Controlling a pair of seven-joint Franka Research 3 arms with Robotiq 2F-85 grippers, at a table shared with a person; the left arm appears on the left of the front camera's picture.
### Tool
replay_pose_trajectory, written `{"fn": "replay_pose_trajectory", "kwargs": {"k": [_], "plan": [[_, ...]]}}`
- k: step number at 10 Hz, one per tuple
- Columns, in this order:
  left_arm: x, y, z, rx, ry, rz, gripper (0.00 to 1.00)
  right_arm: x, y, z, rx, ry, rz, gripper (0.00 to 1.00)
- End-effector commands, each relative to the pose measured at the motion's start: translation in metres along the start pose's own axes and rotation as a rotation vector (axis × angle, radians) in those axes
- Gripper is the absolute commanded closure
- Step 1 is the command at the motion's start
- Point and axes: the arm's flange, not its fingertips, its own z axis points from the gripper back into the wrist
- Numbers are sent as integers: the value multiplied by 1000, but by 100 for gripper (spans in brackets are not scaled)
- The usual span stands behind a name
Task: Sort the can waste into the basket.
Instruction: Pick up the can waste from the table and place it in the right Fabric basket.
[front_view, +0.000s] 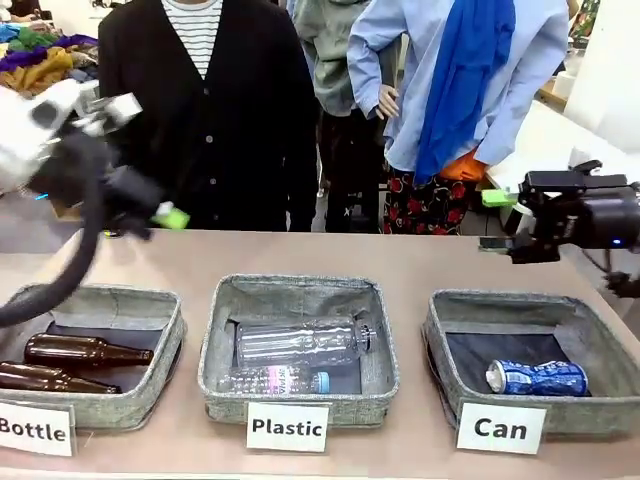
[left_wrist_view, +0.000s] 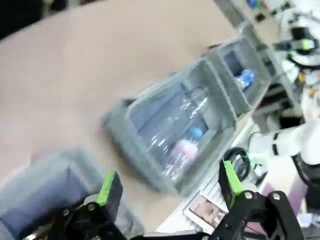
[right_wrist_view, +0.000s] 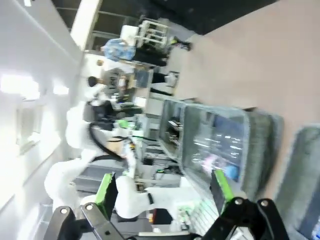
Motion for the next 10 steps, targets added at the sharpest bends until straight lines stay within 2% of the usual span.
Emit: {"fn": "replay_pose_trajectory", "kwargs": {"k": [1, 2, 3, 4, 10], "plan": [[-46, 44, 31, -41, -91, 172, 0, -21, -23, -14, 135, -39, -6, 0], [-75, 67, 45, -30, -178, 264, 0, -18, -33, -16, 108, -36, 22, 0], [-99, 80, 55, 30, -350, 265, 0, -18, -47, -11, 56, 4, 36, 0], [-49, 68, 42, -13, -91, 198, 0, 2, -18, -15, 91, -16, -23, 0], [-49, 68, 42, -13, -91, 198, 0, 2, -18, -15, 91, -16, -23, 0]]}}
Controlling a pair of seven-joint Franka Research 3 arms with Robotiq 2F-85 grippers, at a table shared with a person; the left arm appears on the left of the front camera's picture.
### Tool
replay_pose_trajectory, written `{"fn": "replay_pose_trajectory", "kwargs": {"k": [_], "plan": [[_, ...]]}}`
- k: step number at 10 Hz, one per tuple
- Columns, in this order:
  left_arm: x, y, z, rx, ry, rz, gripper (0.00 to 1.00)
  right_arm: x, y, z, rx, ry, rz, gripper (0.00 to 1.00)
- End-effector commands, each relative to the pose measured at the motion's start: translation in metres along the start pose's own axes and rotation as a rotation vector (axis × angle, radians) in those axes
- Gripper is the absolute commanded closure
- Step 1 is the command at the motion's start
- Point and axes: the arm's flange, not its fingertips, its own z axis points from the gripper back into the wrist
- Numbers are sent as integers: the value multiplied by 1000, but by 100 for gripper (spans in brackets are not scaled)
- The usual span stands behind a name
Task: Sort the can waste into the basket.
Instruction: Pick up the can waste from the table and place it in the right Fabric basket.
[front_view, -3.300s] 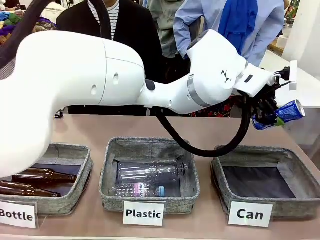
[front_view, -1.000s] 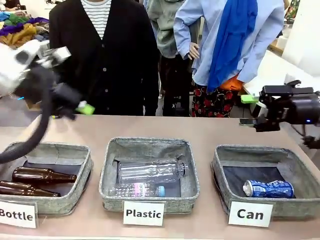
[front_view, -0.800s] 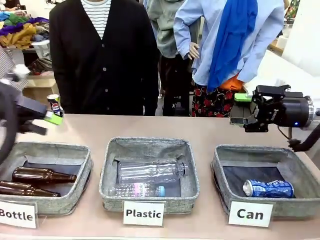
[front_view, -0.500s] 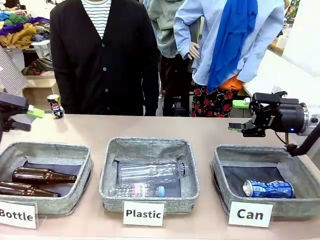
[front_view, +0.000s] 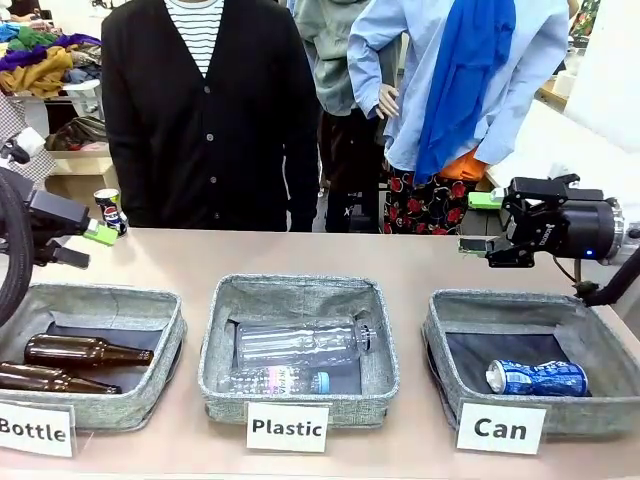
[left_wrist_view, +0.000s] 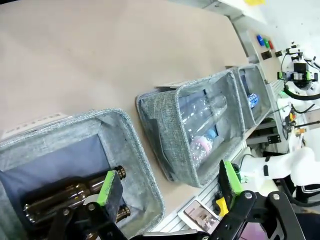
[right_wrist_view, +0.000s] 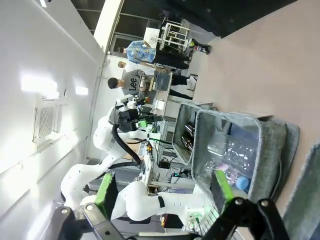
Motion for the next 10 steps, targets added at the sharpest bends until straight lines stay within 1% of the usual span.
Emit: {"fn": "replay_pose_trajectory", "kwargs": {"k": [1, 5, 6, 7, 8, 9, 10], "plan": [[-3, 3, 4, -3, 6, 6, 0, 0, 4, -2, 5, -1, -23, 0], [0, 1, 2, 2, -4, 4, 0, 0, 4, -2, 5, -1, -23, 0], [30, 26, 14, 102, -109, -11, 0, 0, 4, -2, 5, -1, -23, 0], [52, 57, 28, 242, -238, -60, 0, 0, 4, -2, 5, -1, -23, 0], [63, 101, 42, 236, -282, -126, 0, 0, 4, -2, 5, -1, -23, 0], [60, 127, 50, 254, -279, -144, 0, 0, 4, -2, 5, -1, -23, 0], [56, 154, 57, 333, -316, -148, 0, 0, 4, -2, 5, -1, -23, 0]]}}
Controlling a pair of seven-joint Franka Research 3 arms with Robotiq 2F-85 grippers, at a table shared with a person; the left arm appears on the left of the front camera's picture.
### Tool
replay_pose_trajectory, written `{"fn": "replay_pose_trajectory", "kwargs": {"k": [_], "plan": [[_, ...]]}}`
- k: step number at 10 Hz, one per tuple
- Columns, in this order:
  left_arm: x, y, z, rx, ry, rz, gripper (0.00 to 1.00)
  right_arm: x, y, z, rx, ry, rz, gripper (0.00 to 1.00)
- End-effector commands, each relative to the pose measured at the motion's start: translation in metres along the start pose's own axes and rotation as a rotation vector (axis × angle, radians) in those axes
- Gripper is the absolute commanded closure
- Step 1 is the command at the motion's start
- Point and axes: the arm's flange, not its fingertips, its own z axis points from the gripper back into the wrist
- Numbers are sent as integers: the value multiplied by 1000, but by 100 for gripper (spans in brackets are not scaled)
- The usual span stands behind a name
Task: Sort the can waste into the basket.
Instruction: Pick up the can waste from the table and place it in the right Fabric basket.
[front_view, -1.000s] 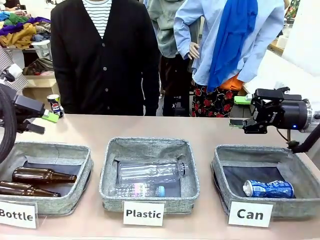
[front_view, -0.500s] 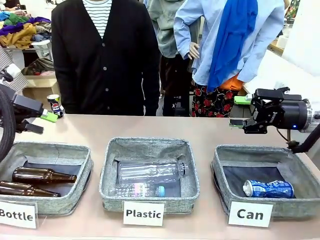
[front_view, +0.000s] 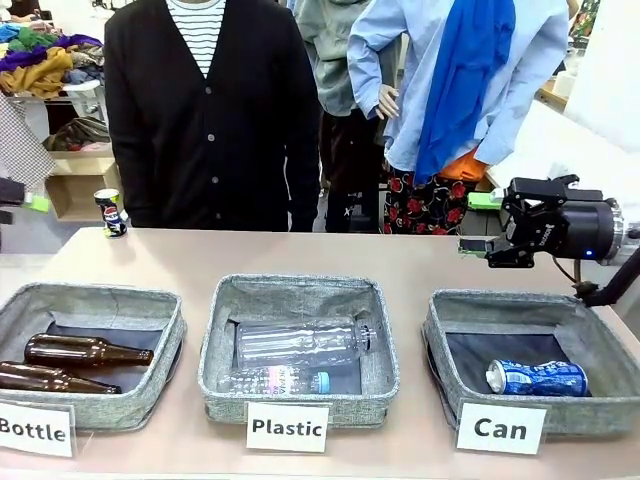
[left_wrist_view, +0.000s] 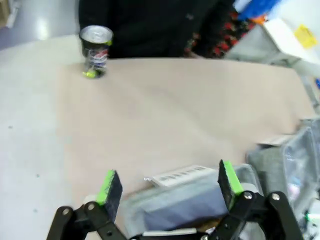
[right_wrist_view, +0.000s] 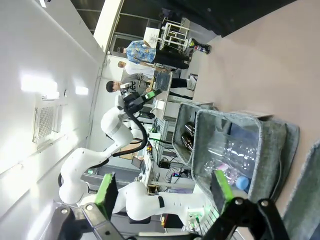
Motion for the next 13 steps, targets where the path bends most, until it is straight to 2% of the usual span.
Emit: {"fn": "replay_pose_trajectory", "kwargs": {"k": [1, 2, 3, 4, 8, 9, 10, 11, 13], "plan": [[-6, 43, -27, 16, -49, 32, 0, 0, 4, -1, 5, -1, -22, 0], [-9, 56, -29, 17, -57, 67, 0, 0, 4, -1, 5, -1, -22, 0], [-4, 48, -21, -11, -65, 183, 0, 0, 4, -1, 5, -1, -22, 0], [-13, 51, -13, 45, -29, 39, 0, 0, 4, -1, 5, -1, -22, 0], [-10, 54, -19, 40, -31, 68, 0, 0, 4, -1, 5, -1, -22, 0], [13, 65, -36, -85, 15, -140, 0, 0, 4, -1, 5, -1, -22, 0], [27, 79, -50, -194, 9, -228, 0, 0, 4, -1, 5, -1, -22, 0], [30, 95, -62, -296, -32, -273, 0, 0, 4, -1, 5, -1, -22, 0], [32, 123, -79, -365, -59, -363, 0, 0, 4, -1, 5, -1, -22, 0]]}}
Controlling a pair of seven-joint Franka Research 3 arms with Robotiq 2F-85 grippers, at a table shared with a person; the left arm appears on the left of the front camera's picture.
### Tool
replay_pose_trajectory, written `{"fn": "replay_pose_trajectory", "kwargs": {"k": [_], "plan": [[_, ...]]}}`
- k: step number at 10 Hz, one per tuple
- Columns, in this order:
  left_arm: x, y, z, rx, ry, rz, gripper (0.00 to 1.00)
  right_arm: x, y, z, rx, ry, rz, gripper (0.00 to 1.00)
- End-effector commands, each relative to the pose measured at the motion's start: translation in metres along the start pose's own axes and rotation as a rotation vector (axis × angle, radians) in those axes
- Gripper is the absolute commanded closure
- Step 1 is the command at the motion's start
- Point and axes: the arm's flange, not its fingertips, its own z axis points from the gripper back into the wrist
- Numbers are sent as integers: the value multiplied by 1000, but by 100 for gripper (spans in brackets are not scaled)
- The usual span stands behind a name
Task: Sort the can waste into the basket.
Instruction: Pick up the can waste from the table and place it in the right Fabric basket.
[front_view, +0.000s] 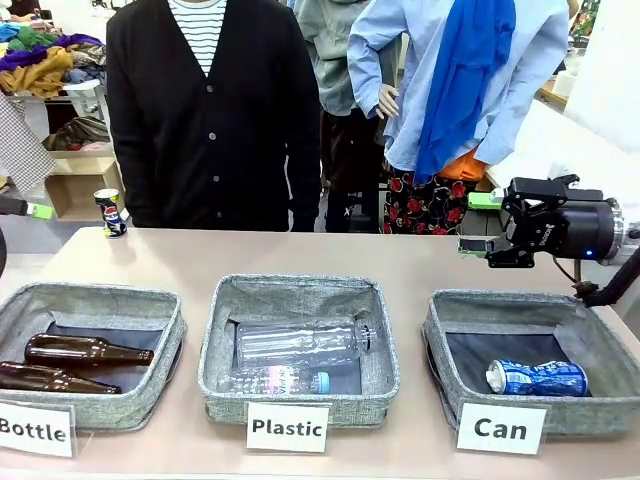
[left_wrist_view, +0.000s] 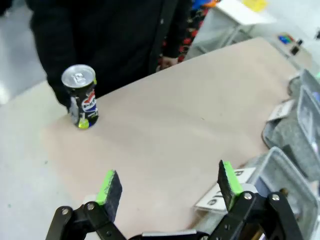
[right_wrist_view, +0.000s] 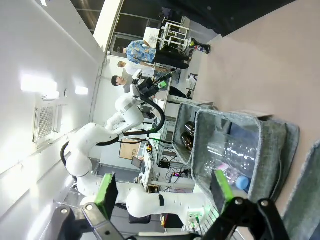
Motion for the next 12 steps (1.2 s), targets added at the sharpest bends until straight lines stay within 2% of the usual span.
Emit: {"fn": "replay_pose_trajectory", "kwargs": {"k": [1, 3, 7, 9, 12], "plan": [[-15, 41, -4, -58, 6, -57, 0, 0, 4, -1, 5, -1, -22, 0], [-18, 68, -20, -110, -21, -202, 0, 0, 4, -1, 5, -1, -22, 0], [-13, 116, -61, -69, -34, -273, 0, 0, 4, -1, 5, -1, -22, 0], [-10, 119, -79, 21, -45, -300, 0, 0, 4, -1, 5, -1, -22, 0], [-1, 124, -104, 66, -108, -332, 0, 0, 4, -1, 5, -1, -22, 0]]}}
